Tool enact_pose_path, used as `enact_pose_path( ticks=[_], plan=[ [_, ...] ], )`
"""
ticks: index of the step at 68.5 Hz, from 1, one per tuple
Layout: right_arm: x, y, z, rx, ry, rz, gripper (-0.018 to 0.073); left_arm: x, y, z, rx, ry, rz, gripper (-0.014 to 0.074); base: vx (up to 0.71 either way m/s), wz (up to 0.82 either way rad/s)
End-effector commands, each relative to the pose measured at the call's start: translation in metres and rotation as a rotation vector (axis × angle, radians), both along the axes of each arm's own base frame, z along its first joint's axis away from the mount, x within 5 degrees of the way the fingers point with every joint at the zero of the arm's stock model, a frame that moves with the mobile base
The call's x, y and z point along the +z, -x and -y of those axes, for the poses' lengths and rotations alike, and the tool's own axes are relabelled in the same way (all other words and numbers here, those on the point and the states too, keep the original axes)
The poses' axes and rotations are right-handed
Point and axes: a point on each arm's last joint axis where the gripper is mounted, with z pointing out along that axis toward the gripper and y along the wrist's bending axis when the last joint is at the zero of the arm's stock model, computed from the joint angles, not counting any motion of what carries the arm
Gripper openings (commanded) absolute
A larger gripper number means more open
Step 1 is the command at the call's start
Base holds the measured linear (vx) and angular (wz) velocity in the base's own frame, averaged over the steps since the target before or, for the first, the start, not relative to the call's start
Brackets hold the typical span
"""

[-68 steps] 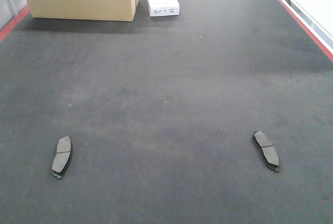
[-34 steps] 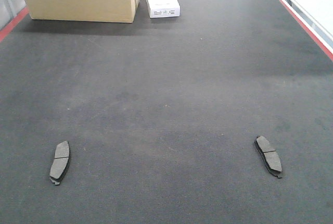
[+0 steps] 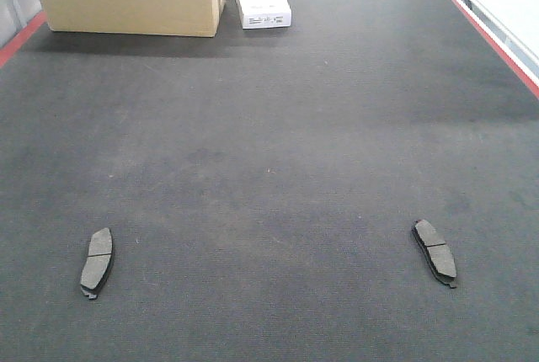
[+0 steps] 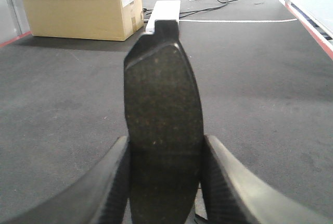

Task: Move and align brake pads A on conveyor
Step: 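Approach the black conveyor belt holding both brake pads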

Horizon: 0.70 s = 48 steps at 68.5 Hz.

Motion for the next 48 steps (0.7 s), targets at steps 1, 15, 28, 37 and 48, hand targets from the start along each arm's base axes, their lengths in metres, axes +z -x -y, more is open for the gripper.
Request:
enact_pose_path(
  ticks=[1, 15, 28, 37, 48],
  plan=[
    [0.018, -0.001, 0.002, -0.028, -0.015, 0.118, -0.0007, 0.016, -0.002, 0.003, -0.031, 0.028, 0.103, -0.0006, 0.00, 0.00],
    [0.018, -0.001, 0.002, -0.028, -0.015, 0.118, -0.0007, 0.016, -0.002, 0.003, -0.034, 0.029, 0.110, -0.0006, 0.00, 0.00],
    [0.018, -0.001, 0.002, -0.028, -0.015, 0.118, -0.0007, 0.016, -0.002, 0.004, -0.035, 0.034, 0.107, -0.0006, 0.00, 0.00],
    [0.018, -0.001, 0.002, -0.028, -0.015, 0.118, -0.0007, 0.017, -0.002, 0.004, -0.039, 0.039, 0.116, -0.0006, 0.00, 0.00],
    [0.018, -0.001, 0.002, -0.028, -0.015, 0.118, -0.0007, 0.028, -0.011, 0.010, -0.049, 0.053, 0.110, -0.0003, 0.00, 0.00]
  ],
)
